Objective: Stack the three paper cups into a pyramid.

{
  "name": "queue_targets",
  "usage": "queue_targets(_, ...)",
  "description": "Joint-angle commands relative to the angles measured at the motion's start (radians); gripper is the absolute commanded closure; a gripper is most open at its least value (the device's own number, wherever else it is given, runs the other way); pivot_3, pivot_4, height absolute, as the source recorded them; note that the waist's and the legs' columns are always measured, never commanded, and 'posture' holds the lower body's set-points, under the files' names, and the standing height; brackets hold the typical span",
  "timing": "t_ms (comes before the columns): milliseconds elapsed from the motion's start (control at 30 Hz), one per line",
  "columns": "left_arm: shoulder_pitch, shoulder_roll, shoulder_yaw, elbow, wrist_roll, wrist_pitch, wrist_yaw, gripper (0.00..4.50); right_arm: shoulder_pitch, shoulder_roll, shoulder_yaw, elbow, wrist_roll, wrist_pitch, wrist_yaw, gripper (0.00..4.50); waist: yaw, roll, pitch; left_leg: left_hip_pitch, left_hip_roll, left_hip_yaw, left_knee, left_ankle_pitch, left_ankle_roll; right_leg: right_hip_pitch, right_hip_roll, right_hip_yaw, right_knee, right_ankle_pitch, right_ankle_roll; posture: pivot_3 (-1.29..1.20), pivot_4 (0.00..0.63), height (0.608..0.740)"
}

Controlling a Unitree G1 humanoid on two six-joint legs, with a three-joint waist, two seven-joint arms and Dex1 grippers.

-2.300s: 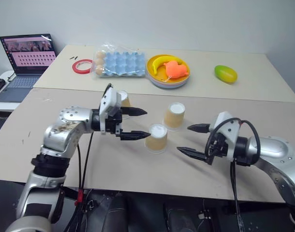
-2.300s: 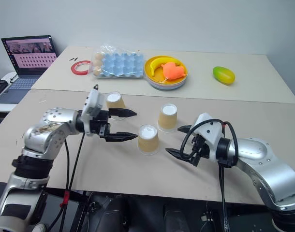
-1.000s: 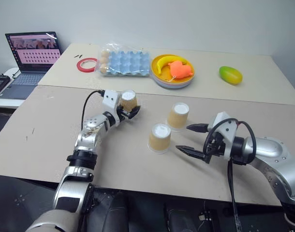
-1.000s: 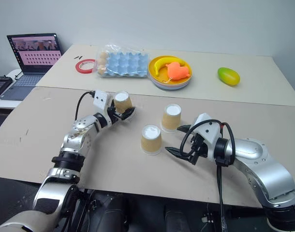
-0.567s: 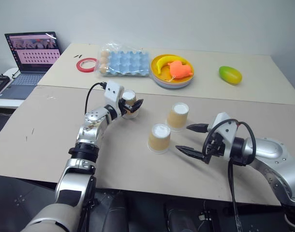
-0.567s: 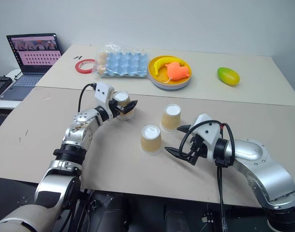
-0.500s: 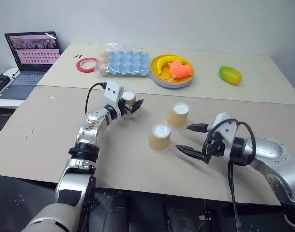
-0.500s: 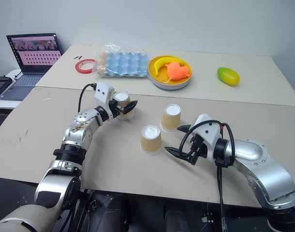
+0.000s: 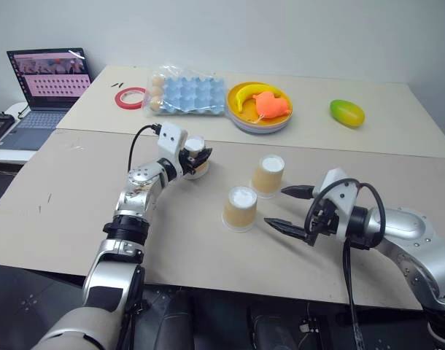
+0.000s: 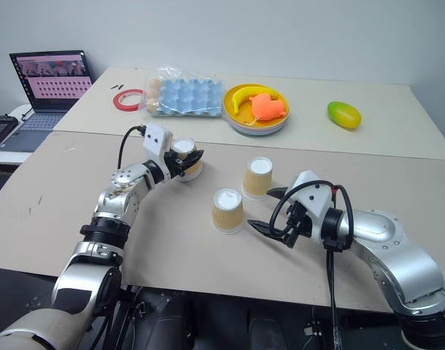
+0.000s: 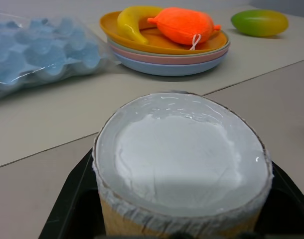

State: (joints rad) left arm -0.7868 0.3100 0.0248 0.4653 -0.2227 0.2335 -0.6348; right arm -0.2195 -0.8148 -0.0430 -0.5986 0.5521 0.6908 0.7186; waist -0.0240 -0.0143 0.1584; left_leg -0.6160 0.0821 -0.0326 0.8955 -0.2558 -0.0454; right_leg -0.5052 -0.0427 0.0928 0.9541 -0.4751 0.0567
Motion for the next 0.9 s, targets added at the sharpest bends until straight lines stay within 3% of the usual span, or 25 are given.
queue_targets(33,0.076,0.139,0.039,-0.306,-0.147,0.148,-0.192,2.06,-0.009,-0.004,-0.014,-0.011,-0.01,-0.007,-0.001,0.0,-0.01,0.0,0.0,0.0,0.0,0.0,0.0,0.0,0.0,0.0,0.0,0.0,0.0,0.0,0.0,0.0,0.15,0.645)
queue_targets(200,0.159,0.298,0.076,-0.504,-0.321,0.358,-0.344,2.06,0.007,-0.001,-0.022,-0.007,-0.015,-0.01,-0.004,0.0,-0.02,0.001,0.001,0.002,0.0,-0.001,-0.004,0.001,-0.001,0.0,0.0,-0.001,0.0,0.0,0.0,0.0,0.15,0.645)
queue_targets(367,0.185,0.369,0.047,-0.542,-0.35,0.411,-0.413,2.06,0.008,0.005,-0.021,-0.009,-0.019,-0.008,-0.007,0.0,-0.013,0.001,0.001,0.002,0.0,-0.001,-0.002,0.001,-0.001,0.001,0.0,-0.002,0.0,0.0,-0.001,0.0,0.15,0.645)
queue_targets(633,0.196,0.305,-0.113,-0.491,-0.252,0.308,-0.477,2.06,0.039,0.001,-0.048,-0.033,-0.018,0.005,-0.031,0.0,-0.011,0.001,0.001,0.0,0.0,-0.001,-0.002,0.001,-0.001,0.0,0.0,-0.002,0.0,0.0,-0.001,0.0,0.15,0.645)
queue_targets(900,0.203,0.282,-0.185,-0.492,-0.228,0.271,-0.536,2.06,0.077,-0.006,-0.088,-0.067,-0.012,0.02,-0.059,0.0,-0.018,0.001,0.001,0.0,0.001,-0.001,-0.003,0.001,-0.001,-0.001,0.0,-0.002,0.0,0.0,-0.001,0.0,0.15,0.645)
